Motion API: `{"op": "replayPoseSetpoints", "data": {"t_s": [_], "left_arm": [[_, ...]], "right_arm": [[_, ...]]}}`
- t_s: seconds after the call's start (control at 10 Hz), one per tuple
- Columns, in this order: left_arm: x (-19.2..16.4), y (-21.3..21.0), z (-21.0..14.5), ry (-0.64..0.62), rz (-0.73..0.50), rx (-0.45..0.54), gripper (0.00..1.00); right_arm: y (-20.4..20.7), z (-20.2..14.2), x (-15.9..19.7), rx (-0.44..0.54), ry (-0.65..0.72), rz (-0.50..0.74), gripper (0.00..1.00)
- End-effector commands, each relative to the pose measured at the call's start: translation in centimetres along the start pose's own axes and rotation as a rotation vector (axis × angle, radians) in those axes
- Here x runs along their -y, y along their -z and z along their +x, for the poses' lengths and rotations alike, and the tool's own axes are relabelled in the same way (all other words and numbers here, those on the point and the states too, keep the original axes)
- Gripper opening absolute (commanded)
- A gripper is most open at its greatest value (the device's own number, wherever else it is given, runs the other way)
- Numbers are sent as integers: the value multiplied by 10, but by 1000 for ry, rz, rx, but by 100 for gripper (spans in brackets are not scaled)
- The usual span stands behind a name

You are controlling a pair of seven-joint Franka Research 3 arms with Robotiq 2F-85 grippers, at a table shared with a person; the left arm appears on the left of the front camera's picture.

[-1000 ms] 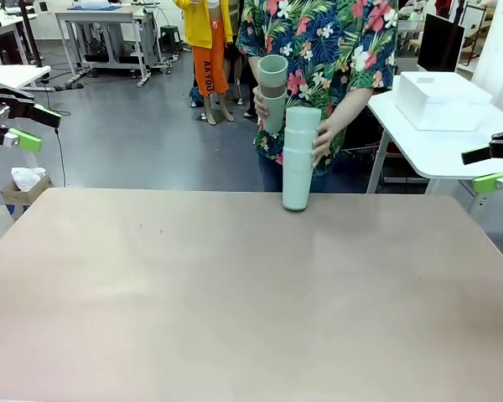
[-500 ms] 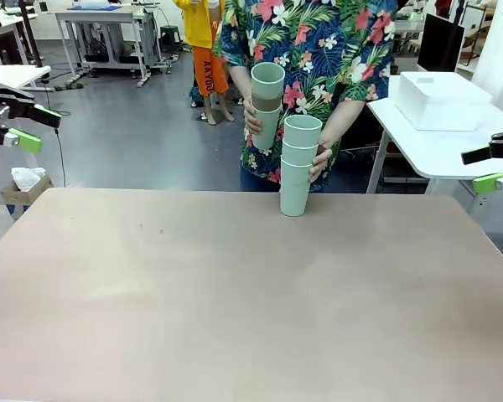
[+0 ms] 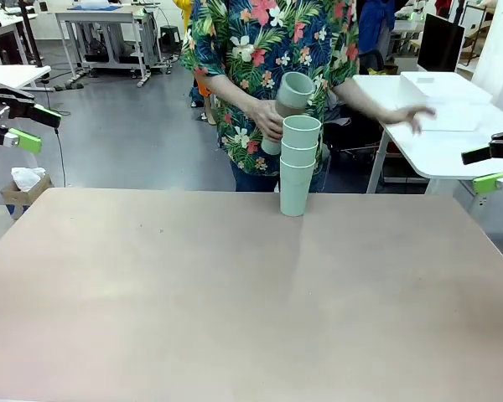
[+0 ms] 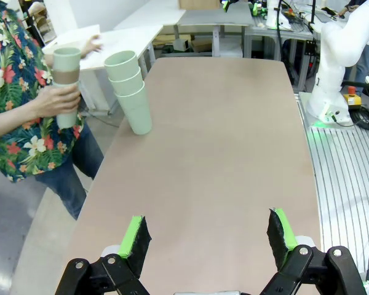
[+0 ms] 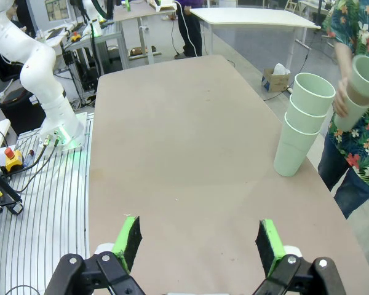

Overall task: Stack the cups and store them in the basket.
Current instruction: Place the stack of Reusable plastic cups into the Pantry Basket.

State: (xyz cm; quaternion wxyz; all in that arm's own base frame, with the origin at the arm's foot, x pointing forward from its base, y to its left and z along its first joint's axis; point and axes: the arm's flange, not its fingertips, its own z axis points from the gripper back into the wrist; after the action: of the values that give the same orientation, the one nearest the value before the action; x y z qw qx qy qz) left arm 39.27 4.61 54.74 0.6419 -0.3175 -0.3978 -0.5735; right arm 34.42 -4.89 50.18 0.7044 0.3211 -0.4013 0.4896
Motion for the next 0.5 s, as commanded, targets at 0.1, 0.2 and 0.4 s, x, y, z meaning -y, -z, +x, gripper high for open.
{"op": "replayPoseSetpoints", "data": {"t_s": [0.1,0.2,0.4], "left_arm": [[-1,0,2,-10,5,-2,100],[-1,0,2,-10,5,-2,100],[-1,0,2,-10,5,-2,100]], "right_arm": [[0,4,0,23,13,-2,100],[0,4,0,23,13,-2,100],[0,4,0,23,13,-2,100]]}}
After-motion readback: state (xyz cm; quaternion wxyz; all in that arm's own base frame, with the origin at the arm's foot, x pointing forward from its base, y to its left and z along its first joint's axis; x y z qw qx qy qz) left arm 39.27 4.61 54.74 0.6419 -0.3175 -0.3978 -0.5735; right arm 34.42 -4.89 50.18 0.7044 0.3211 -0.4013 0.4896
